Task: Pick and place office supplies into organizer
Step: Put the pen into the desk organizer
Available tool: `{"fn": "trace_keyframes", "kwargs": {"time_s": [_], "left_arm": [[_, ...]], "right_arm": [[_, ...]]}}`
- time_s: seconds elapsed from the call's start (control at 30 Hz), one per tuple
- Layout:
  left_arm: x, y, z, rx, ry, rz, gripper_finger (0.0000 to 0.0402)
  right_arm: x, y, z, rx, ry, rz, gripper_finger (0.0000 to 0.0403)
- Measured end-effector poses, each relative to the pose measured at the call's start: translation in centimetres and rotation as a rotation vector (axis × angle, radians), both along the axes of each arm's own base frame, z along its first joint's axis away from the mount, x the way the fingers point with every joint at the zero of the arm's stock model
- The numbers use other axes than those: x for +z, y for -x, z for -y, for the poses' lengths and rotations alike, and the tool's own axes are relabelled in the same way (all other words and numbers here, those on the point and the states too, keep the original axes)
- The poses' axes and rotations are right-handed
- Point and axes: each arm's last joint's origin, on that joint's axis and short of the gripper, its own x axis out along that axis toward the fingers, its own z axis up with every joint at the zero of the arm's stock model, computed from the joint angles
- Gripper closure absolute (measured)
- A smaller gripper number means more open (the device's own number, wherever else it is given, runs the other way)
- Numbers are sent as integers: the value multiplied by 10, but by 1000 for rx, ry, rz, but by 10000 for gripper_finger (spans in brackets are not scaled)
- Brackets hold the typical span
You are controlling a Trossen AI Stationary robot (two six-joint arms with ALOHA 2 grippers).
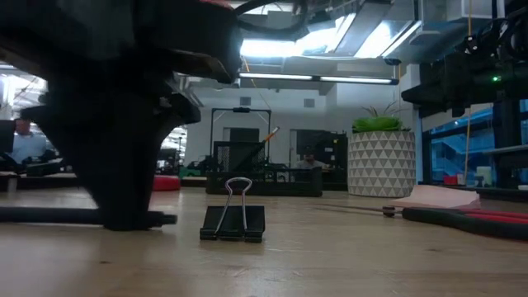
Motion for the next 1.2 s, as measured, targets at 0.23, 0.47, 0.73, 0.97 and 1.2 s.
{"fn": "trace_keyframes", "kwargs": {"time_s": [0.23, 0.47, 0.73, 0.97, 1.2], "left_arm": [[39, 1, -13, 2, -168, 176, 353], [79, -6, -50, 82, -395, 358, 353], [115, -22, -112, 245, -586, 520, 353], [131, -39, -178, 359, -560, 611, 353], [138, -44, -237, 392, -498, 661, 353]], "right_arm": [[0, 0, 0, -1, 1, 0, 323], [0, 0, 0, -1, 3, 0, 323], [0, 0, 0, -1, 6, -2, 323], [0, 0, 0, -1, 6, -3, 323], [0, 0, 0, -2, 27, -18, 323]]}}
